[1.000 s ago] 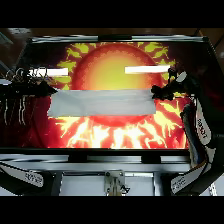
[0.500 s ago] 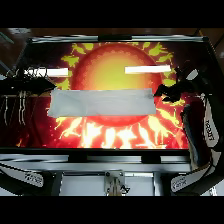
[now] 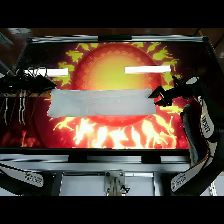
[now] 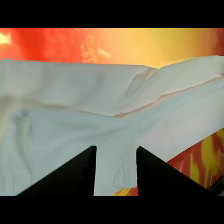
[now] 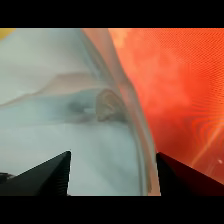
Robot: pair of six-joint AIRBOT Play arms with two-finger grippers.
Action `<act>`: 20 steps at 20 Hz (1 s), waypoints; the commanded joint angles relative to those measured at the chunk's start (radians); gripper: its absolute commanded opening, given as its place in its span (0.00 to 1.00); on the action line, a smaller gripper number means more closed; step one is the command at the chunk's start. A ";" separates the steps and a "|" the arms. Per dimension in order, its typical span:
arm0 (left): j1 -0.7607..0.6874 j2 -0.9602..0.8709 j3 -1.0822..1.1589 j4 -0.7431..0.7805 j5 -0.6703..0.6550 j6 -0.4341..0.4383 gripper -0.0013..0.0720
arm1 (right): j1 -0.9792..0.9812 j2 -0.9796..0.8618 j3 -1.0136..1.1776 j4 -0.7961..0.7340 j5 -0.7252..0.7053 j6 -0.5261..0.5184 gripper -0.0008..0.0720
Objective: Fold the shirts.
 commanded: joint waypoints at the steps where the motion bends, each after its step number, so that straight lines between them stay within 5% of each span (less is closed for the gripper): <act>1: -0.009 0.001 0.001 -0.019 -0.008 0.001 0.47 | 0.036 -0.022 -0.002 -0.009 -0.026 -0.004 0.78; 3: -0.017 0.001 0.001 -0.030 -0.008 0.001 0.47 | 0.048 -0.022 -0.002 -0.014 -0.023 -0.004 0.37; 5: -0.027 0.001 0.001 -0.033 -0.008 0.001 0.47 | 0.047 -0.014 -0.002 -0.013 -0.019 -0.021 0.08; 9: -0.061 0.001 0.001 -0.034 -0.008 0.000 0.46 | 0.024 0.082 -0.002 -0.008 -0.024 -0.071 0.08; 11: -0.100 0.001 0.001 -0.034 -0.006 -0.011 0.23 | 0.013 0.155 -0.002 -0.006 -0.005 -0.051 0.08; 15: -0.230 0.000 0.001 -0.034 0.004 -0.019 0.06 | 0.010 0.311 -0.002 -0.009 0.068 -0.020 0.08; 20: -0.451 0.000 0.001 -0.034 0.118 -0.095 0.05 | 0.010 0.468 -0.002 -0.017 0.097 0.045 0.08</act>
